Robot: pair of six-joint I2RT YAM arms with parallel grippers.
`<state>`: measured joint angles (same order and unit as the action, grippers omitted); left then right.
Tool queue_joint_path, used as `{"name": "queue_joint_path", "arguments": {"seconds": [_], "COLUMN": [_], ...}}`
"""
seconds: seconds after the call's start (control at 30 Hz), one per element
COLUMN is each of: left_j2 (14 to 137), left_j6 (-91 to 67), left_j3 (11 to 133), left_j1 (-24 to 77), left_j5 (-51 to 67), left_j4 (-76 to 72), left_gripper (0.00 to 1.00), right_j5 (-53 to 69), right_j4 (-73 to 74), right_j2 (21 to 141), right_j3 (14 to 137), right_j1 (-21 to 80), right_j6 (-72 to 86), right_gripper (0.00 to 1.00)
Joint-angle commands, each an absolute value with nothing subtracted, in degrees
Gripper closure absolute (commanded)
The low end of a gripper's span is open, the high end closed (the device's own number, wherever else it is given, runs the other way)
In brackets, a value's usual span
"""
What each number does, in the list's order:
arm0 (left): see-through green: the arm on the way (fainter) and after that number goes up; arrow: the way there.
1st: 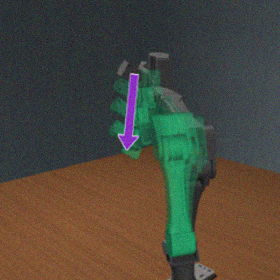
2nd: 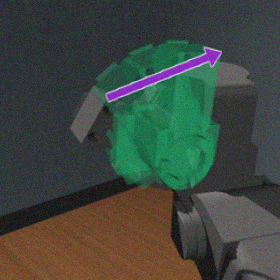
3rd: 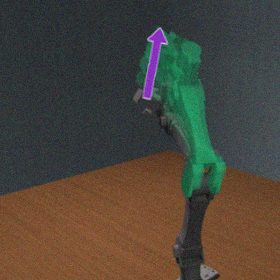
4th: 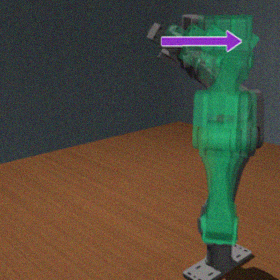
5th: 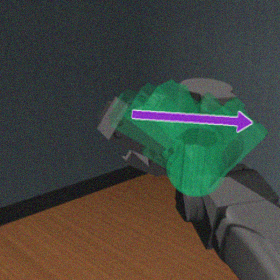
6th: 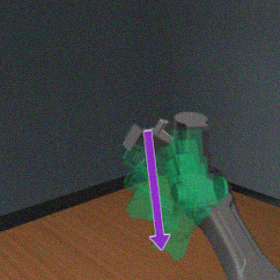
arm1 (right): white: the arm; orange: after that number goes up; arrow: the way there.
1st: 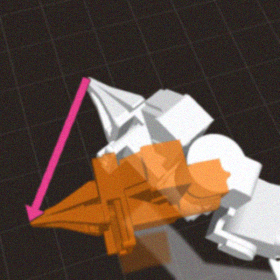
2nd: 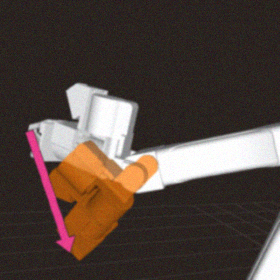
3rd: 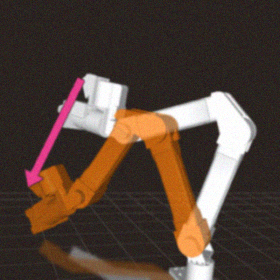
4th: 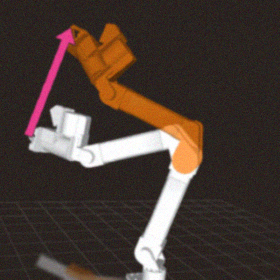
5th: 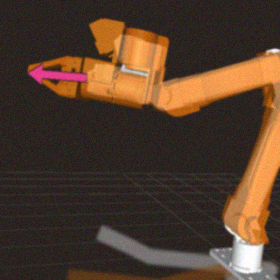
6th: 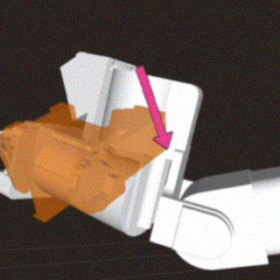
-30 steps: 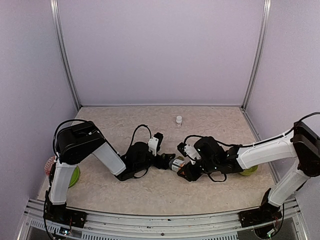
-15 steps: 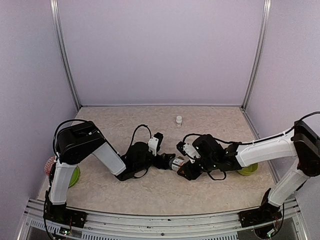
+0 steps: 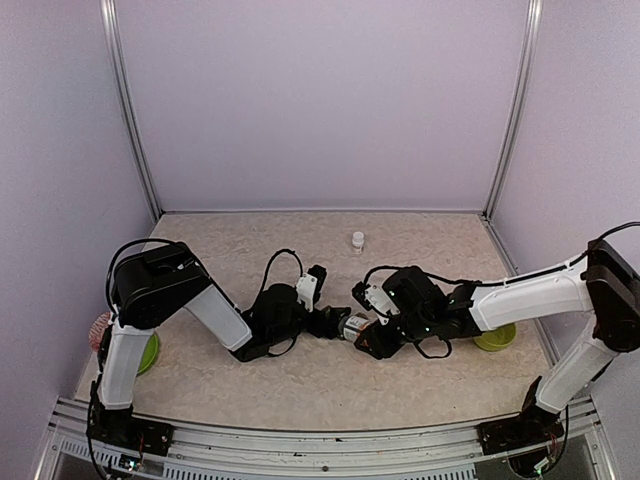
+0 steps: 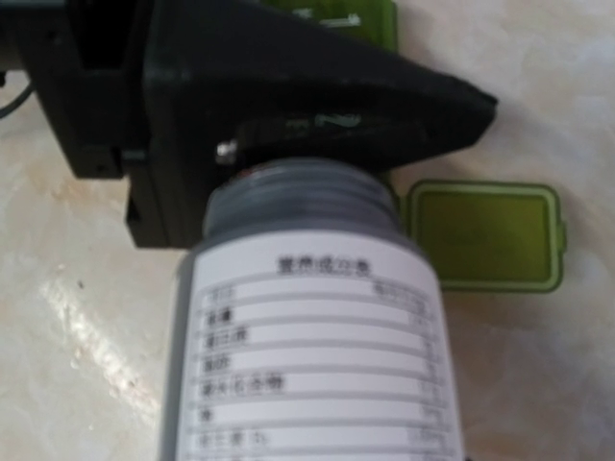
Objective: Sort the pills into containers
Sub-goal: Pour the pill into the compartment of the pill container.
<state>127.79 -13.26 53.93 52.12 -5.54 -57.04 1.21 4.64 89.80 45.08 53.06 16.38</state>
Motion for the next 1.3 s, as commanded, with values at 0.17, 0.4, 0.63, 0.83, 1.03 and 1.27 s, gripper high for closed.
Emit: {"name": "queue_joint_path", "arguments": {"seconds": [0.17,0.4,0.63,0.83,1.03,1.27], "left_j2": [131.64,131.62,131.75,131.8,131.8,131.82], "left_j6": [-14.18,-14.15,-14.19,-14.18,-14.11,-14.16], "left_j3": [52.99,52.97,53.08,53.13,53.1,53.16], "left_j1": [52.21,52.21,52.21,52.21,52.12,52.12], "left_j5": [-4.85,-4.92,-4.84,-4.88,-4.92,-4.77], "left_j4": [-48.73,-48.66,-48.69,-48.69,-48.69,-48.65], "left_gripper": [0.02,0.02,0.02,0.02,0.02,0.02], "right_j5": [1.65,1.61,2.28,2.33,2.03,2.14], "right_j4": [4.77,4.18,0.44,-4.44,-8.58,-11.21], "right_j2": [90.8,90.73,90.44,89.71,87.14,84.38], "right_j3": [45.8,45.33,43.21,40.1,37.24,34.52], "right_j1": [52.71,52.56,52.56,52.51,52.33,51.99], "right_j6": [17.05,17.07,16.39,15.62,15.39,14.81], "right_gripper": [0.78,0.78,0.78,0.78,0.78,0.78]}}
